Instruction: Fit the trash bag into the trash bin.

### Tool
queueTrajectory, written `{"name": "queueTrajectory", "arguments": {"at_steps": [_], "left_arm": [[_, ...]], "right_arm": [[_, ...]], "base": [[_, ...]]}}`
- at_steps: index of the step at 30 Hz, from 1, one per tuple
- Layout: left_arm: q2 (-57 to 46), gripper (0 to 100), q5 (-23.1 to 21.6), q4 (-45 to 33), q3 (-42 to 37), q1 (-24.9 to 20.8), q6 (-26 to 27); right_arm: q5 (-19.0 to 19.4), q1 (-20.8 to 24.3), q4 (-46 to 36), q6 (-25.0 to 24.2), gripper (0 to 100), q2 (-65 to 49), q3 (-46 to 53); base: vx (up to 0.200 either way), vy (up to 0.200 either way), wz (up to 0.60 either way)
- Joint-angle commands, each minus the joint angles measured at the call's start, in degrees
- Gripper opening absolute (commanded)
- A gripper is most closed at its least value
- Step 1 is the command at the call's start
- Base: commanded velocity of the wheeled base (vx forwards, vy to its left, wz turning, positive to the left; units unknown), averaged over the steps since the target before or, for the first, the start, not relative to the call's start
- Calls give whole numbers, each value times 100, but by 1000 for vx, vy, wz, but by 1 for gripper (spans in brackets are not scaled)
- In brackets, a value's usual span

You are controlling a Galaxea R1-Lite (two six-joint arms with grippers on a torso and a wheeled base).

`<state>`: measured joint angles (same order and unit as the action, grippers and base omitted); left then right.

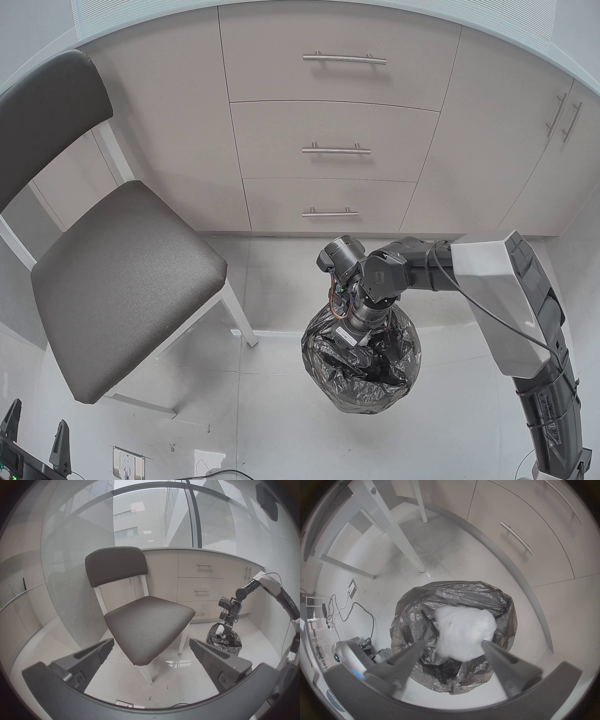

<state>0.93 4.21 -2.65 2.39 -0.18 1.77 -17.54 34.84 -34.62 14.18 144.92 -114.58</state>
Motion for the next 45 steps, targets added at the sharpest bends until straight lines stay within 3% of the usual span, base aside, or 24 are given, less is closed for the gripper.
{"name": "queueTrajectory", "arguments": {"at_steps": [1, 21, 26, 41, 45], "left_arm": [[-84, 100, 1, 1, -2, 1, -1], [-84, 100, 10, 10, -10, 1, -54], [-84, 100, 19, 10, -2, 1, -63], [-84, 100, 89, 18, -2, 1, -344], [-84, 100, 265, 18, -2, 1, -405]], "right_arm": [[-4, -4, 8, -12, 100, 19, -1], [-12, 49, 43, -12, 100, 230, -1], [-4, 40, 430, 24, 100, 344, -1], [-100, 49, 377, 112, 100, -25, -1], [-232, 67, -141, 85, 100, -553, -1]], "base": [[0, 0, 0], [0, 0, 0], [0, 0, 0], [0, 0, 0], [0, 0, 0]]}}
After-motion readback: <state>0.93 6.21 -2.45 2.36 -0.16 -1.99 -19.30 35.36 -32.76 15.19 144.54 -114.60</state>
